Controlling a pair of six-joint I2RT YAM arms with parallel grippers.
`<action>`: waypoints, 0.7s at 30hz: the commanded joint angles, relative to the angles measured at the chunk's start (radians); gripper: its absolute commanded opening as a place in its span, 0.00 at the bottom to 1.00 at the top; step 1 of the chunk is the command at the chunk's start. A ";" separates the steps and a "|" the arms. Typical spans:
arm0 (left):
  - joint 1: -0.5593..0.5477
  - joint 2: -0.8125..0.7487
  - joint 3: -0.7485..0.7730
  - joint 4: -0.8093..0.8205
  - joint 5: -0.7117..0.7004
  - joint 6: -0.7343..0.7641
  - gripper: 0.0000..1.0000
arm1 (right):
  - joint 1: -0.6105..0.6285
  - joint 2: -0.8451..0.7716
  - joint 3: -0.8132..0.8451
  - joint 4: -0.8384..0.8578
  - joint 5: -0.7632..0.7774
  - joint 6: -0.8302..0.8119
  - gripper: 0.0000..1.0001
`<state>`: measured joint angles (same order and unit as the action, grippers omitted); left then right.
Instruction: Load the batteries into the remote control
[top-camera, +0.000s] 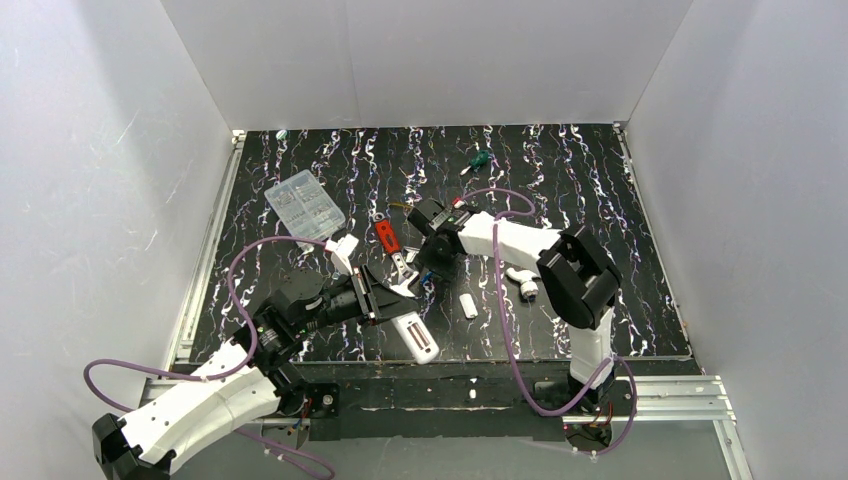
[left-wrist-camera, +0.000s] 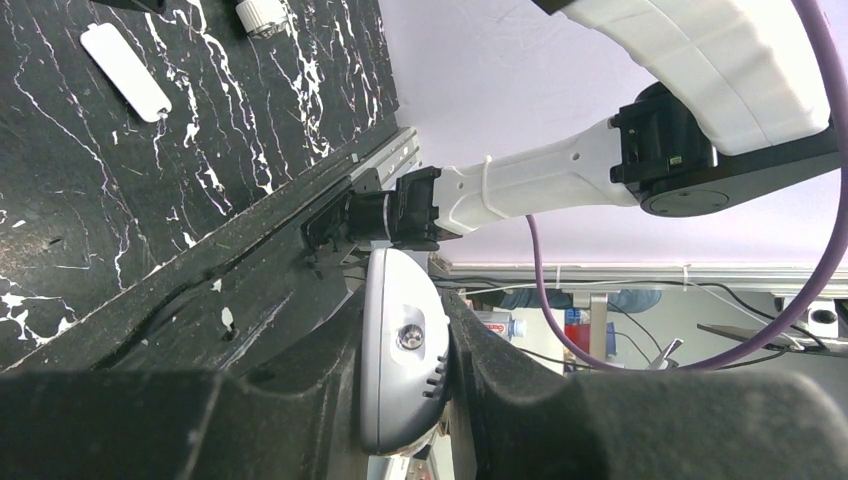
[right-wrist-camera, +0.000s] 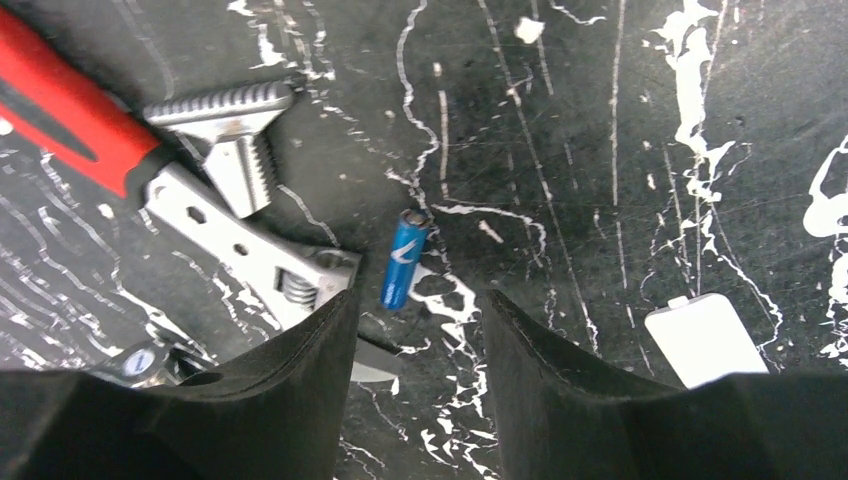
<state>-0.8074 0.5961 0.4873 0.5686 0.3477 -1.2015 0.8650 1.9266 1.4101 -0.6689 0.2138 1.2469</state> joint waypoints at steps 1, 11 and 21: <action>-0.003 -0.023 0.047 0.033 0.011 0.014 0.00 | -0.016 0.020 0.033 -0.043 -0.016 0.051 0.56; -0.003 -0.040 0.046 0.018 0.008 0.018 0.00 | -0.021 0.088 0.111 -0.105 -0.030 0.059 0.55; -0.003 -0.058 0.042 0.005 0.002 0.023 0.00 | -0.023 0.127 0.176 -0.163 -0.037 0.054 0.48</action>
<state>-0.8074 0.5632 0.4873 0.5385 0.3424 -1.1954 0.8444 2.0460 1.5497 -0.7841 0.1722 1.2804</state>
